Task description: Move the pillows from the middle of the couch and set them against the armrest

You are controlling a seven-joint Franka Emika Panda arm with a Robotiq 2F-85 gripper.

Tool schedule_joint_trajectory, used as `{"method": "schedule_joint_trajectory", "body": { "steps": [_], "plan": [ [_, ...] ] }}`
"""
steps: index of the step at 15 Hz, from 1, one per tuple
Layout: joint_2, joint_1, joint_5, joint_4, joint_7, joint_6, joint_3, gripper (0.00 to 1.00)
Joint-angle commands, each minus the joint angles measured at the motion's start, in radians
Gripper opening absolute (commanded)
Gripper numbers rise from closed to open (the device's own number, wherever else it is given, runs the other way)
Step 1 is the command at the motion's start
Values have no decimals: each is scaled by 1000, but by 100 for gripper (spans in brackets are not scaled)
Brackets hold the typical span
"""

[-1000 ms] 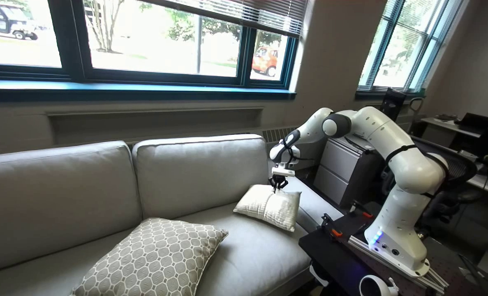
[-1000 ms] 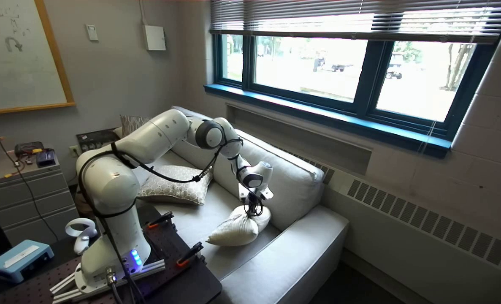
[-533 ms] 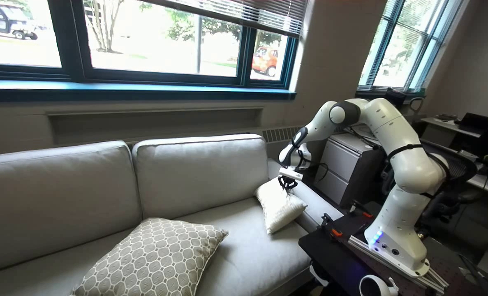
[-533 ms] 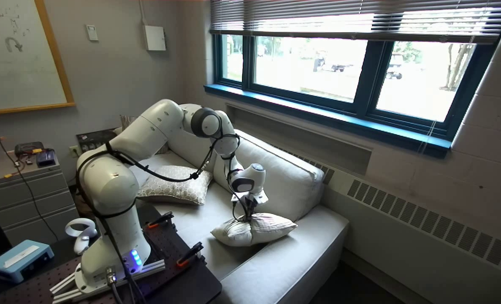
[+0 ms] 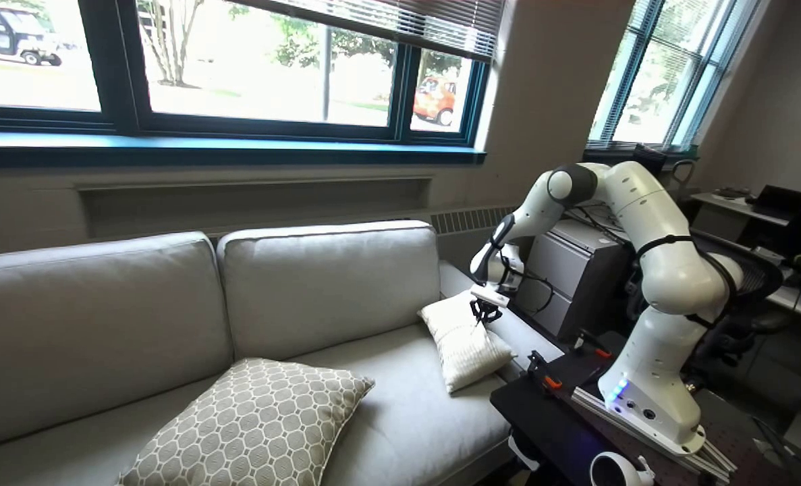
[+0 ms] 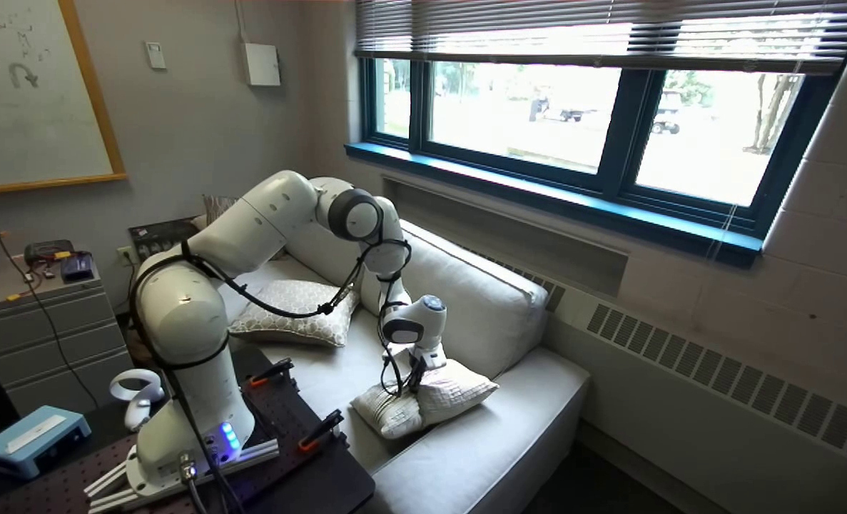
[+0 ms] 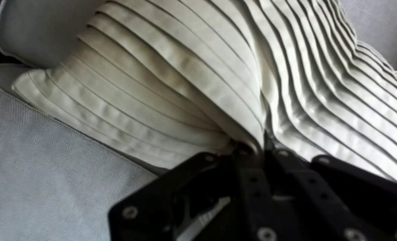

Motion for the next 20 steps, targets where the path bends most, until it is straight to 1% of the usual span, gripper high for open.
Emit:
{"method": "schedule_joint_trajectory", "body": {
  "steps": [1,4,8,11,12,14,16,17,18,19,20],
  "plan": [
    [-67,18,4,-44,31,-6,-24,8],
    [-151,93,-17,-103,71,-2,-78,8],
    [-265,257,-78,-185,187,4,-207,8],
    [-297,336,-152,-186,283,-8,-283,9],
    [-292,350,-179,-173,312,-11,-301,9],
    [-282,357,-227,-142,350,-24,-317,8],
    [-266,343,-263,-113,362,-43,-311,8],
    [-265,330,-274,-105,356,-56,-300,8],
    [-269,301,-282,-95,322,-72,-271,5],
    [-279,257,-279,-86,271,-83,-220,22],
    [-292,204,-260,-82,207,-77,-151,30]
  ]
}}
